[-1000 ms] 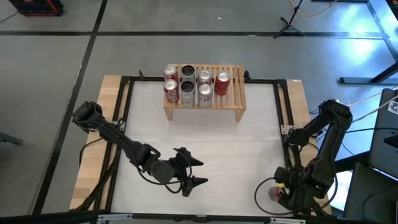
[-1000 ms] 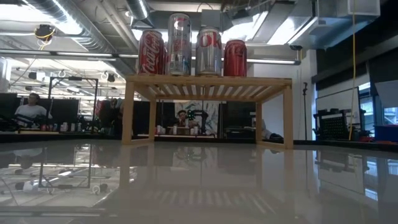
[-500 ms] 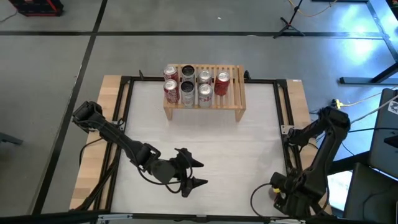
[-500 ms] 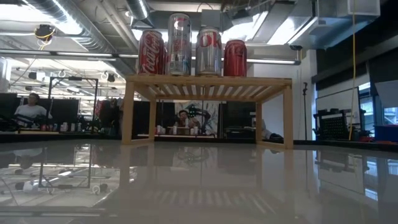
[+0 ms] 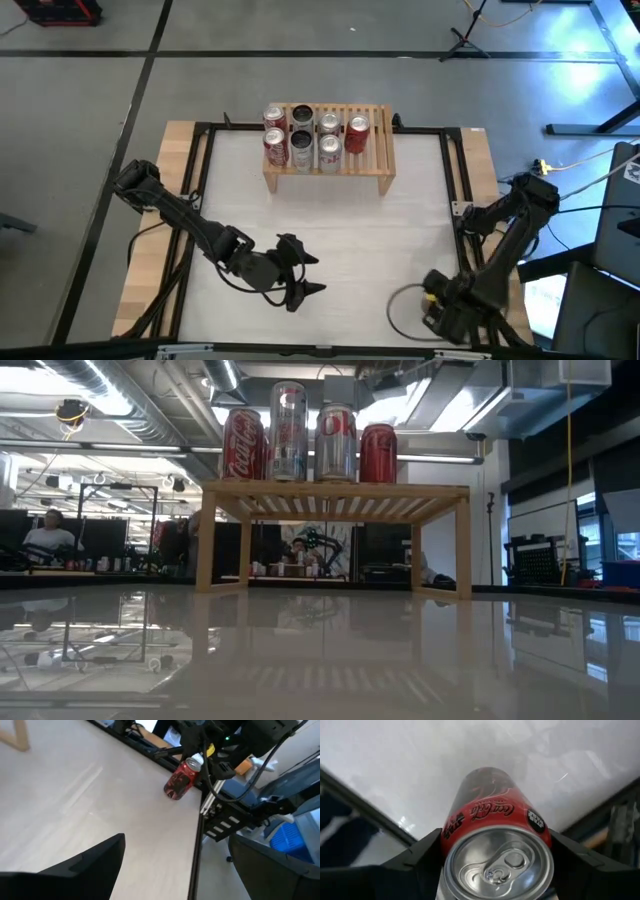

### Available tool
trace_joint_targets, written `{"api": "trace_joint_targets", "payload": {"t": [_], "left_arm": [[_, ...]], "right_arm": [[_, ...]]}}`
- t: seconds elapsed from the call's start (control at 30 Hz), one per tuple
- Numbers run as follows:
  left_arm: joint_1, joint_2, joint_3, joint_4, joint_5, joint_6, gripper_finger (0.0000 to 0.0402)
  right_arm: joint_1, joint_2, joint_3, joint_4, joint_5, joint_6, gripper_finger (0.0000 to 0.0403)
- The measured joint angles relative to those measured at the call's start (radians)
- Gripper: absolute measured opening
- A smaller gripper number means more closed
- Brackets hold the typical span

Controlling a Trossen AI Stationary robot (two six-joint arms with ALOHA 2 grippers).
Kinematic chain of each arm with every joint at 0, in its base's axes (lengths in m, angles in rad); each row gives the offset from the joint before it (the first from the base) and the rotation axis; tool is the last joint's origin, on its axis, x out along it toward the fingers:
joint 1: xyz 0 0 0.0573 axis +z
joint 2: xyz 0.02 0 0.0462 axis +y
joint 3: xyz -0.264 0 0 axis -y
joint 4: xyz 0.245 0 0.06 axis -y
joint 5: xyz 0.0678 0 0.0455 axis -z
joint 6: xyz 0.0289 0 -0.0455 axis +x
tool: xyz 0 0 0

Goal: Place canned beverage on shelf
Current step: Put the dark red soda can on the shelf aligned with the dark red soda can

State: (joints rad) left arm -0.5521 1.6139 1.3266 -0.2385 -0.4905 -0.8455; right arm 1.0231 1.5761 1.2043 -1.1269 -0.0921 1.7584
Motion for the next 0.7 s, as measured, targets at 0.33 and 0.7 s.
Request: {"api": "trace_joint_targets", "payload": {"t": [0.33,0.7], "left_arm": [[0.05,-0.069,0.0,-0.255,0.06,-0.011,0.0351],[0.092,-0.074,-0.001,-0.332,0.065,0.102,0.0351]], "right_arm": [[-0.317,-0.001,0.026,-0.01,-0.005,-0.093,0.0268],[-0.639,0.001,0.026,-0.011,-0.034,-0.193,0.0273]]}}
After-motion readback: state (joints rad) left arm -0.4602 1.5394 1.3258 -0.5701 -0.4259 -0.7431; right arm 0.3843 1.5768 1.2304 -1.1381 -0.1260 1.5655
